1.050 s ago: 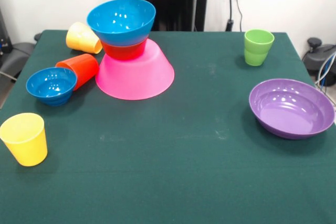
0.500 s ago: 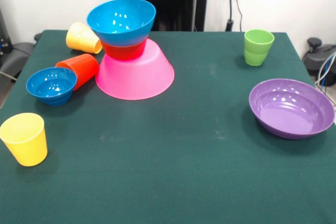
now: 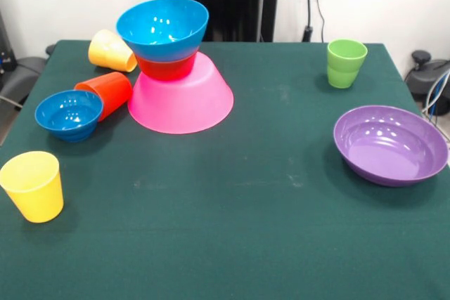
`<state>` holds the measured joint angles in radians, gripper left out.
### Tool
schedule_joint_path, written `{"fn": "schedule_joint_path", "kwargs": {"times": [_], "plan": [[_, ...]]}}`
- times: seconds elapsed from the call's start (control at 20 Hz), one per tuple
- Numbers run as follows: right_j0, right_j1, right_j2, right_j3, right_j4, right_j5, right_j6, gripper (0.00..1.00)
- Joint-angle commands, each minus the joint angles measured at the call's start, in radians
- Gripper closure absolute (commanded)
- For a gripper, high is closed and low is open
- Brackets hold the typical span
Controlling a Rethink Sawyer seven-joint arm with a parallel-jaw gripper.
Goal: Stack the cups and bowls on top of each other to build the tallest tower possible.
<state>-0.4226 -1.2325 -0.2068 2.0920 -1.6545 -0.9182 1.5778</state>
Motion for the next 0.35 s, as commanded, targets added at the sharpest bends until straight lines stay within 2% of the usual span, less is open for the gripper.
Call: {"fn": "schedule_joint_path", "kwargs": {"times": [0.05, 0.35], "plan": [[0.055, 0.032, 0.041, 0.072, 0.127, 0.144, -0.249, 1.00], [0.076, 0.018, 0.017, 0.071, 0.135, 0.144, -0.246, 1.00]]}}
